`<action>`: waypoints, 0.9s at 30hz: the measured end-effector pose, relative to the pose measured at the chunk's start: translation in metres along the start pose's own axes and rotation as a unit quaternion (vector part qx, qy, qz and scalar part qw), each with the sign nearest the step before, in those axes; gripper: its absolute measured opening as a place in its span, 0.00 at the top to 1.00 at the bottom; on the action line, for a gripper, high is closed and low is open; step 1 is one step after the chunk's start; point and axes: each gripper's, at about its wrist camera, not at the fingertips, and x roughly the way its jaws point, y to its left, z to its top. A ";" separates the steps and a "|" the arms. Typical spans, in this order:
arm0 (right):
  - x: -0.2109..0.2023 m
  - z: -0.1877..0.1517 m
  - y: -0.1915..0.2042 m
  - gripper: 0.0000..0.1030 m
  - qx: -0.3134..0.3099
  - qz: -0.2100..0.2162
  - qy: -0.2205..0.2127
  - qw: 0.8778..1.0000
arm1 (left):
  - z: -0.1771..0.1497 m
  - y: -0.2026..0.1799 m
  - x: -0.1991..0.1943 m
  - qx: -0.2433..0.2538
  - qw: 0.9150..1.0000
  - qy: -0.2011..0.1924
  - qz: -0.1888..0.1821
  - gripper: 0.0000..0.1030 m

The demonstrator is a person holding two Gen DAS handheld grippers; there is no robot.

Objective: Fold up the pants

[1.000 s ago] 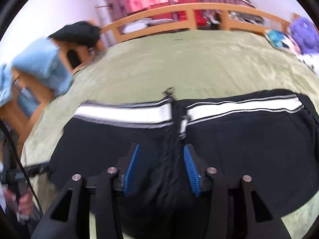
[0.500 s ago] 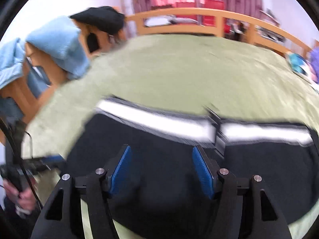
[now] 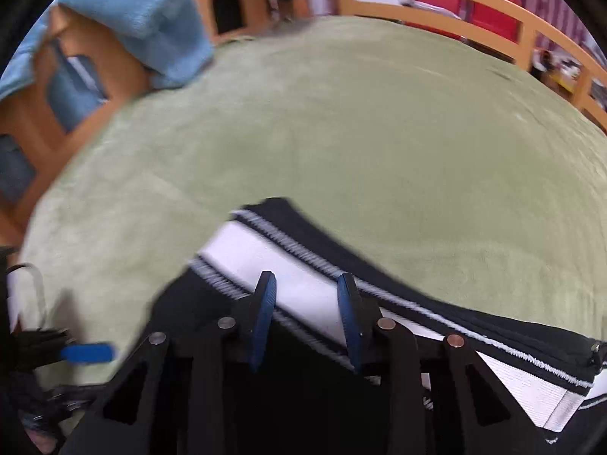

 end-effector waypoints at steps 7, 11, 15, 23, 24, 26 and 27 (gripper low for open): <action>-0.011 0.011 -0.008 0.70 0.022 -0.017 -0.009 1.000 | -0.003 -0.005 -0.012 -0.001 1.000 -0.002 -0.003 0.50; -0.058 0.003 0.005 0.56 0.009 0.059 -0.049 0.997 | -0.010 0.001 -0.018 -0.005 1.000 0.001 -0.004 0.50; -0.054 -0.015 0.035 0.55 -0.044 0.106 -0.030 0.993 | -0.018 0.003 -0.011 -0.001 1.000 0.000 -0.008 0.50; -0.007 -0.007 0.035 0.60 -0.033 0.049 -0.006 0.998 | -0.013 0.004 -0.005 -0.004 1.000 0.002 -0.012 0.50; -0.007 -0.007 0.034 0.60 -0.027 0.047 -0.008 0.998 | -0.012 0.004 -0.005 -0.004 1.000 0.002 -0.012 0.50; -0.006 -0.008 0.035 0.60 -0.022 0.048 -0.008 0.999 | -0.016 0.007 -0.008 -0.004 1.000 0.002 -0.014 0.50; -0.008 -0.008 0.034 0.61 -0.016 0.047 -0.005 0.999 | -0.018 0.009 -0.010 -0.006 1.000 0.002 -0.016 0.50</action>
